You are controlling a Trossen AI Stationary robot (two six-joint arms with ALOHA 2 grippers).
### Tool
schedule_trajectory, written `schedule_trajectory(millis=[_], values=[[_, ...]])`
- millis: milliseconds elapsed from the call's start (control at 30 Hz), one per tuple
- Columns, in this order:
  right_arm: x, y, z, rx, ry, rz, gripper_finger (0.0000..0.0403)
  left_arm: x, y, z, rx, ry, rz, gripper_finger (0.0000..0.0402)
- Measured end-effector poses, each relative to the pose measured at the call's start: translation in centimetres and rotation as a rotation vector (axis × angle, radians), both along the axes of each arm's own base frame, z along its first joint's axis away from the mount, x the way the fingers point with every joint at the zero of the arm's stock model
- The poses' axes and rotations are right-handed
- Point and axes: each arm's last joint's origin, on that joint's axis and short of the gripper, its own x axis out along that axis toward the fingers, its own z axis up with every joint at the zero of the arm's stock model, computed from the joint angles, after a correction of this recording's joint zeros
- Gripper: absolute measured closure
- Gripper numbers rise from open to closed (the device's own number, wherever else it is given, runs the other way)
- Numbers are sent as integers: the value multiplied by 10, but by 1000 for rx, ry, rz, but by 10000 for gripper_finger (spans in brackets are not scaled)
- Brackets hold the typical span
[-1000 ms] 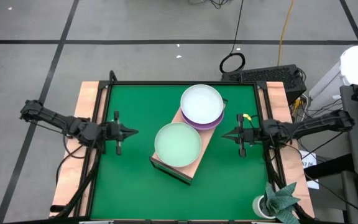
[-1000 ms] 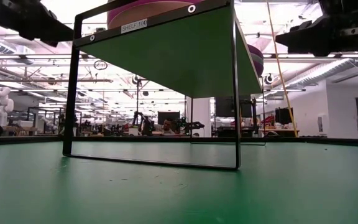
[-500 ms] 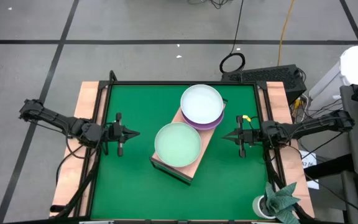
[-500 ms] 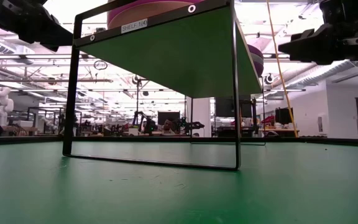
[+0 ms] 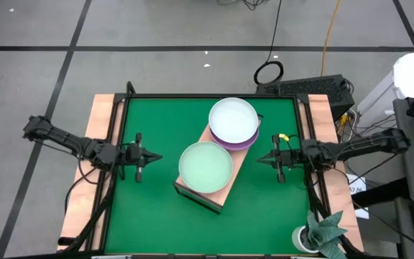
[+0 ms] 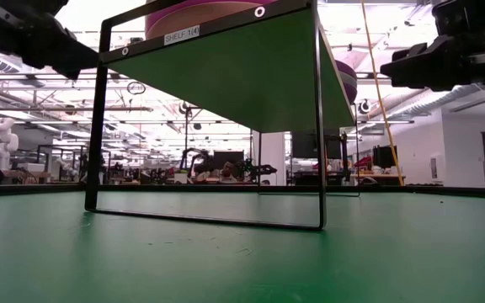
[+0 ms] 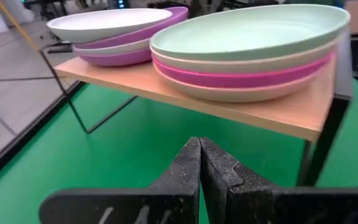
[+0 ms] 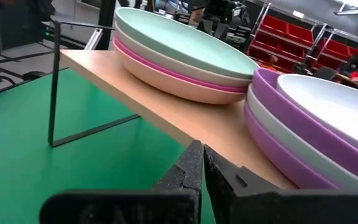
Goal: Place and stack plates onto a shelf
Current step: Return to Home Position
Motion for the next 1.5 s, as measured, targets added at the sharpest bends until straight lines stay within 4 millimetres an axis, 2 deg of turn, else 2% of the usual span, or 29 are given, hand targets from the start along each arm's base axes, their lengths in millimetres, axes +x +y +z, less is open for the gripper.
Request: schedule_trajectory(millis=[367, 500, 667, 900, 1500], values=[[-2, -6, -10, 42, 13, 10, 403, -15, 3, -29, -42, -85, -71, 399], [-2, -9, -6, 66, -58, -11, 403, -18, 5, -37, -51, -115, -81, 399], [-2, -12, -9, 100, -21, -27, 403, -21, 6, -47, -57, -130, -81, 399], [-4, -13, -7, 106, -41, 17, 403, -24, 6, -48, -59, -159, -98, 399], [-18, -23, -9, 88, -12, -73, 403, -31, 7, -44, -47, -203, -154, 399]])
